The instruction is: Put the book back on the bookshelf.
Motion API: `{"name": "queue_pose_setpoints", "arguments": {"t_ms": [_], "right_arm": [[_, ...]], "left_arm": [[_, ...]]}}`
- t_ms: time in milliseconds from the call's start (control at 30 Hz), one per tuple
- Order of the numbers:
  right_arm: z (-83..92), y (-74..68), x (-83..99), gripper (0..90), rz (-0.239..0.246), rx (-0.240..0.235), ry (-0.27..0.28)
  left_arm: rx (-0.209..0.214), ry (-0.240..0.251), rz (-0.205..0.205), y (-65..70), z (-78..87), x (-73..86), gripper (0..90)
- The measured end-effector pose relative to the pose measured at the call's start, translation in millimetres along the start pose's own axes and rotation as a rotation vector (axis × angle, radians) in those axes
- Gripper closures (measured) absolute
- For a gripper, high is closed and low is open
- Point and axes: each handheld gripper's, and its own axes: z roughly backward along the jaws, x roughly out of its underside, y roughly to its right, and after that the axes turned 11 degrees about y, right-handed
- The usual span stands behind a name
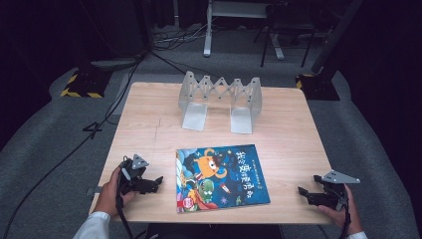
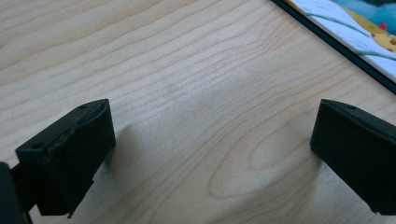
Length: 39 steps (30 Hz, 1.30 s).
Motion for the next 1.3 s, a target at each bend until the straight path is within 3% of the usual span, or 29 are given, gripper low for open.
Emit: {"name": "queue_pose_setpoints", "arguments": {"t_ms": [100,300,367,400,467,567,767,833,1067,1200,1300], "right_arm": [[0.0,-0.1,0.0,16.1,0.001,0.001,0.000],[0.2,-1.9,0.0,16.3,0.006,0.000,-0.001],[0.3,-3.5,-0.1,17.7,0.016,-0.014,0.000],[0.9,-4.9,-0.4,18.4,0.021,-0.020,-0.001],[1.4,-6.7,-1.1,18.9,0.035,-0.018,-0.004],[0.6,-8.9,-2.6,20.7,0.019,-0.029,-0.014],[-8.0,-37.8,-11.4,20.3,0.077,-0.118,-0.026],[-12.0,-52.8,-15.6,20.3,0.118,-0.159,-0.023],[-22.7,-88.0,-24.4,21.1,0.172,-0.292,-0.011],[-28.1,-99.0,-23.7,21.4,0.192,-0.332,-0.017],[-30.3,-102.7,-23.1,21.4,0.208,-0.336,-0.028]], "left_arm": [[0.042,-0.004,-0.037,-6.6,-3.1,-2.9,0.0],[0.057,-0.001,-0.057,-8.0,-4.5,-4.0,0.3],[0.086,-0.008,-0.075,-7.8,-2.5,-3.8,0.9],[0.097,-0.002,-0.090,-7.6,-1.5,-3.9,3.0],[0.098,0.018,-0.078,-5.9,-1.2,-4.6,12.3],[0.108,0.008,-0.091,-2.4,-2.9,-7.8,15.3],[0.186,0.040,-0.140,10.3,-8.3,-19.6,16.2],[0.201,0.063,-0.145,13.9,-10.5,-24.9,16.1],[0.252,0.108,-0.159,24.0,-31.1,-45.6,18.0],[0.254,0.103,-0.182,26.1,-43.6,-55.4,19.0],[0.262,0.115,-0.170,24.7,-54.2,-62.2,18.9]]}}
